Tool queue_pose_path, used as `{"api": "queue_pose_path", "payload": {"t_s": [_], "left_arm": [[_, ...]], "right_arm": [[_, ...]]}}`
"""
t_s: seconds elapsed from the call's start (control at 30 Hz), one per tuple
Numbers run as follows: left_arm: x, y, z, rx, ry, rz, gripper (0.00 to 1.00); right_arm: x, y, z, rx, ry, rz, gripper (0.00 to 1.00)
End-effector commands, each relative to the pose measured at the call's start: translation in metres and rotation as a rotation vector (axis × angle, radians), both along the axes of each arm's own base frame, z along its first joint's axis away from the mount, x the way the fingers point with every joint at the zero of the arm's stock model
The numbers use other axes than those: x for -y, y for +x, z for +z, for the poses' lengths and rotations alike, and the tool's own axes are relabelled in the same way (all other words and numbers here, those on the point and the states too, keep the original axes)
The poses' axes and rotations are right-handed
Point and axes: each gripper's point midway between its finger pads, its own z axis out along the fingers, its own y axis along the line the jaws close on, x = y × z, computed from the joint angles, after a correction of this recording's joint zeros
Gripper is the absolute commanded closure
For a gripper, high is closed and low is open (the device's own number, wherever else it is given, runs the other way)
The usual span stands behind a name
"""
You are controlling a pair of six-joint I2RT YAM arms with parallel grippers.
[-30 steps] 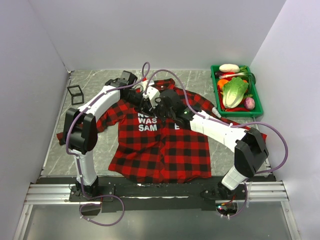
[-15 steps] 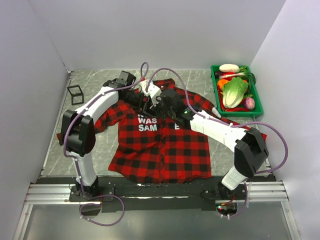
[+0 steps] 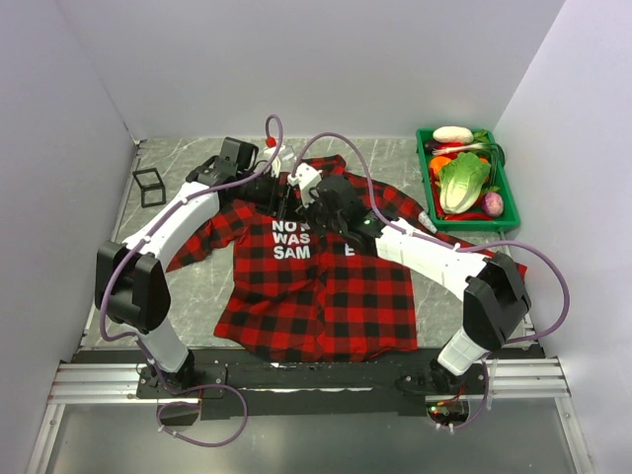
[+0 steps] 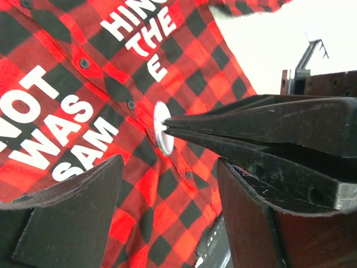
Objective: Pin the brooch onto the clothing
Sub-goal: Adjust the brooch.
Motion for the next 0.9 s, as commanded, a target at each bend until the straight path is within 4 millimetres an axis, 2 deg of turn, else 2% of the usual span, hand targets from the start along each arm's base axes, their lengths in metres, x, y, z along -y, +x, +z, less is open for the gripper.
{"api": "queue_pose_path", "payload": {"t_s": [0.0, 0.07, 0.1, 0.27, 0.3, 0.43, 0.87], "left_arm": [[0.003, 0.013, 0.019, 0.096, -0.025, 0.036, 0.28], [0.003, 0.015, 0.020, 0.110, -0.030, 0.044, 0.34], [0.003, 0.014, 0.025, 0.114, -0.042, 0.048, 0.40], [0.003, 0.012, 0.027, 0.127, -0.045, 0.047, 0.50], [0.006, 0.008, 0.035, 0.135, -0.085, 0.018, 0.54], [0.008, 0.005, 0.036, 0.120, -0.112, 0.000, 0.56], [0.013, 0.003, 0.017, 0.068, -0.056, -0.015, 0.58]], "right_arm": [[-0.002, 0.001, 0.037, 0.043, 0.098, -0.016, 1.00], [-0.001, -0.001, 0.040, 0.046, 0.104, -0.015, 1.00], [-0.001, -0.002, 0.041, 0.046, 0.108, -0.013, 1.00], [0.001, -0.002, 0.041, 0.044, 0.110, -0.022, 1.00], [0.002, -0.001, 0.042, 0.045, 0.111, -0.027, 1.00], [0.005, -0.003, 0.045, 0.056, 0.122, -0.028, 1.00], [0.007, -0.001, 0.047, 0.069, 0.123, -0.040, 1.00]]}}
